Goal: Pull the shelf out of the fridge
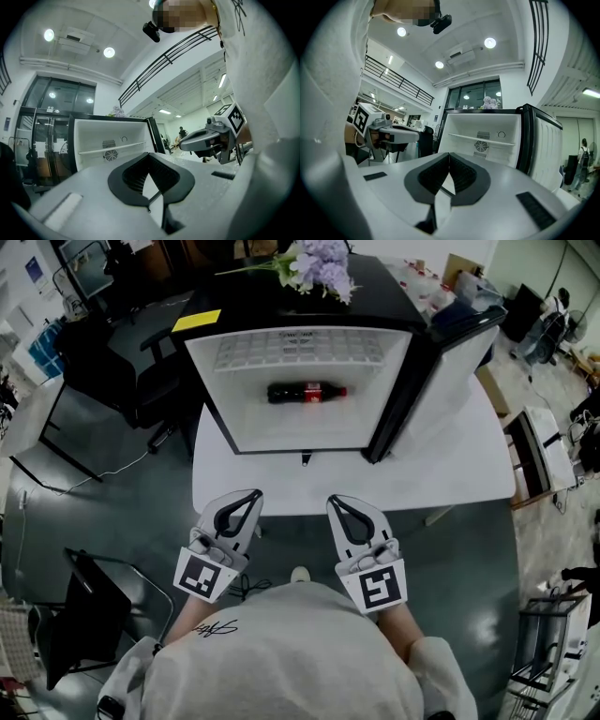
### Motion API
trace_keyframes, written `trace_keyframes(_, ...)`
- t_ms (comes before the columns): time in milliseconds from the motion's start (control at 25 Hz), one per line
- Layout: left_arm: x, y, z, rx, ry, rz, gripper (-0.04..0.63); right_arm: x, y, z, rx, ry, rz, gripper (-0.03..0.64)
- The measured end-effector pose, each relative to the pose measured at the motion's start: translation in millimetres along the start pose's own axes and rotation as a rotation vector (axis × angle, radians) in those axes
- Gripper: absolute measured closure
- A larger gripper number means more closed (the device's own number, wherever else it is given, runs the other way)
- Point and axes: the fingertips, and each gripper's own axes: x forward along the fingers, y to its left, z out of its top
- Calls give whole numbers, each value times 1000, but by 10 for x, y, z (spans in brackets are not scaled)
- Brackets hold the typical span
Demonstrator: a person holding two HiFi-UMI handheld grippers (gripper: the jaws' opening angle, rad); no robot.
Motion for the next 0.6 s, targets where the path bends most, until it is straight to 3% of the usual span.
trace_keyframes(600, 162, 453, -251, -17, 13, -12, 591, 446, -114, -86, 27, 12, -42, 604)
